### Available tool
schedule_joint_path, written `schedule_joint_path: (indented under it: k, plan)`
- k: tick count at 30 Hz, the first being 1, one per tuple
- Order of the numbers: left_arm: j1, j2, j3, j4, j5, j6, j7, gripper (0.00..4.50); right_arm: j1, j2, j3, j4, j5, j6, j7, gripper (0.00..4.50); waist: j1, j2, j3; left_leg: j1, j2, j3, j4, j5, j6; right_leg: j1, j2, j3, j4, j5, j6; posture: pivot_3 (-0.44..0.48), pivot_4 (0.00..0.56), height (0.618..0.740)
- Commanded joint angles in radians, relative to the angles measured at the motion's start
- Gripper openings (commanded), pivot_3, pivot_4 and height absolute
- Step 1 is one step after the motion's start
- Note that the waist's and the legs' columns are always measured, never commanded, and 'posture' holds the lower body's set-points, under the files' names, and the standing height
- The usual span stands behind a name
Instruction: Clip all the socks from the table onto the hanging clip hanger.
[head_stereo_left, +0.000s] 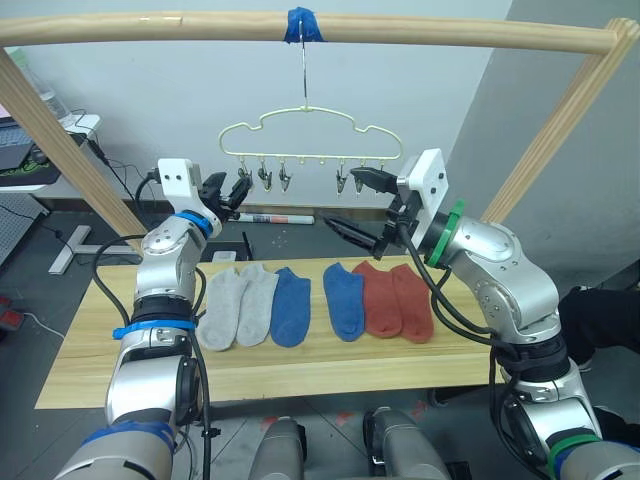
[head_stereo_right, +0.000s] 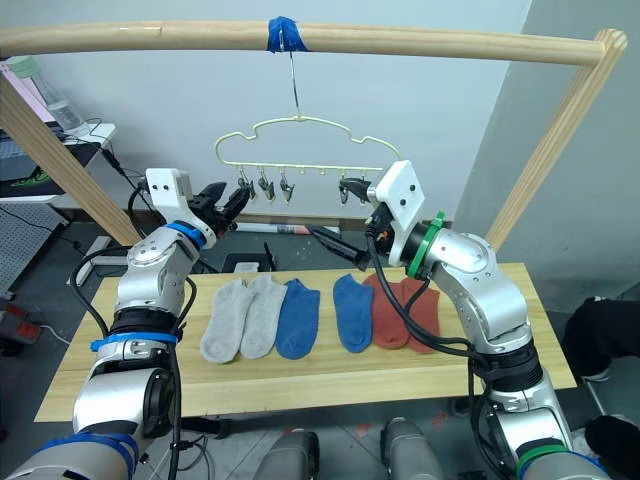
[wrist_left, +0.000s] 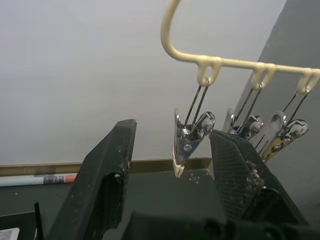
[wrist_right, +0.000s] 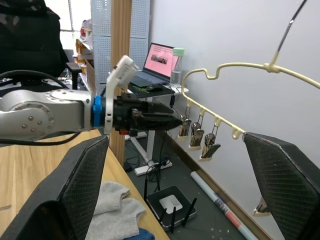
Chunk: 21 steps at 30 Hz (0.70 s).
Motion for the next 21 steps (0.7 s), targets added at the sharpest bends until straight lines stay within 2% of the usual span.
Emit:
schedule_joint_path:
  k: [1,21]
  plan:
    - [-0.021,0.000,-0.004,-0.009,0.006,-0.034,-0.016,2.58,-0.024,0.003,-0.005,-0.035,0.000,-0.020,-0.006,4.50,0.000,0.000,0.000,0.000,0.000,0.000,0.000,0.000,0.000,0.000,0.000,0.000,0.000,0.000,0.000,-0.034,0.194,0.740]
    - [-0.103,-0.030,0.003,0.128,0.032,-0.124,0.000,2.58,-0.028,0.001,-0.004,-0.065,0.013,0.008,-0.016,4.50,-0.001,-0.003,0.002,0.000,0.000,0.000,0.000,0.000,0.000,0.000,0.000,0.000,0.000,0.000,0.000,-0.053,0.188,0.740]
